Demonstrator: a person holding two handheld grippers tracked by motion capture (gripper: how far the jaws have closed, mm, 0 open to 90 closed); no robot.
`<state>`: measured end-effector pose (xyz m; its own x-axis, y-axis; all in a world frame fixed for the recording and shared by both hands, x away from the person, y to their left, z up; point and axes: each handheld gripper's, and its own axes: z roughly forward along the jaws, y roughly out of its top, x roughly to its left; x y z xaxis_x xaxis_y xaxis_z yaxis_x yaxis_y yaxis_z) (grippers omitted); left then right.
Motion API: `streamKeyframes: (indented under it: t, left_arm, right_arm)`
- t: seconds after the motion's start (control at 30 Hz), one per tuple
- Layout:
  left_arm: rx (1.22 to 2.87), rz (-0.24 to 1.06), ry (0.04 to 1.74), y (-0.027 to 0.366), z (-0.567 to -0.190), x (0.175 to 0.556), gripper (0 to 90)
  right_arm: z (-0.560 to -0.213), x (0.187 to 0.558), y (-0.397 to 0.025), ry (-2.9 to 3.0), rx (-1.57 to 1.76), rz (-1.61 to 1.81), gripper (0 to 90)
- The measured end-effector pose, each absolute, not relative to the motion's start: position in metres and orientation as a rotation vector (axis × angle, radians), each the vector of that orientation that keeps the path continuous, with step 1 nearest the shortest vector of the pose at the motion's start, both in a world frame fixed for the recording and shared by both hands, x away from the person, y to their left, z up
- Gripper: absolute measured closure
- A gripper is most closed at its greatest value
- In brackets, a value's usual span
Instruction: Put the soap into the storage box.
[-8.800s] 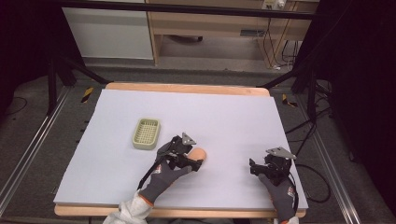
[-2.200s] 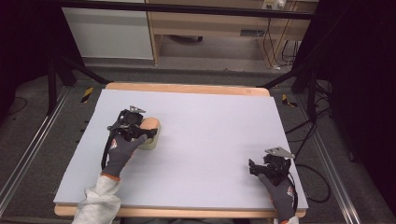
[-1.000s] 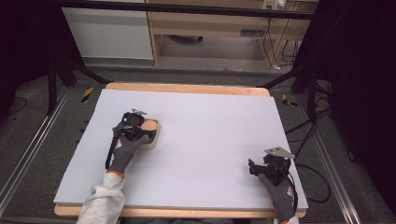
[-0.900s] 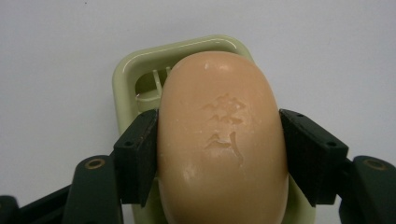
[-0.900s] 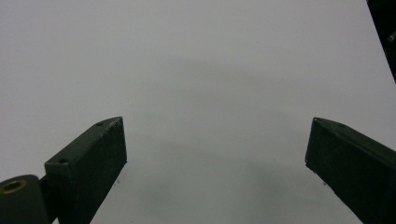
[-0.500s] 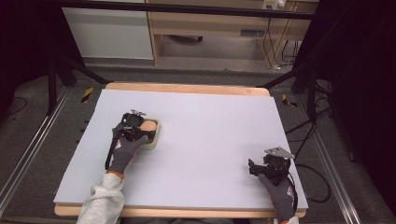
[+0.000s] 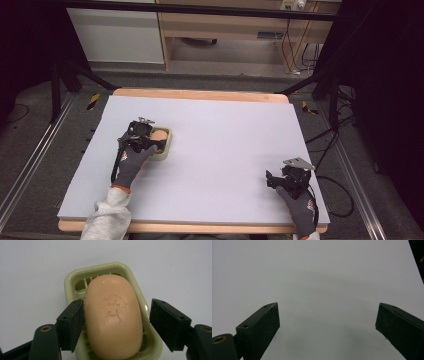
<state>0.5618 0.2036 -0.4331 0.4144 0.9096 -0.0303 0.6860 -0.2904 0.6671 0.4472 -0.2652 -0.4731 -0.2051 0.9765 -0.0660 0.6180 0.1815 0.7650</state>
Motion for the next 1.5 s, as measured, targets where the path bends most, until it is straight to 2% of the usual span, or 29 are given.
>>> streamKeyframes:
  t: [0.6, 1.23, 1.5]
  left_arm:
    - [2.035, 0.503, 1.207, 0.213, -0.423, 0.516, 24.4]
    - [1.984, 0.514, 1.200, 0.245, -0.428, 0.474, 21.4]
    - [1.996, 0.510, 1.240, 0.266, -0.445, 0.462, 20.1]
  right_arm:
    - [-0.472, 0.446, -0.267, 1.877, 1.512, 0.823, 5.5]
    - [-0.473, 0.445, -0.277, 1.843, 1.540, 0.814, 4.8]
    - [-0.474, 0.444, -0.281, 1.829, 1.558, 0.801, 4.9]
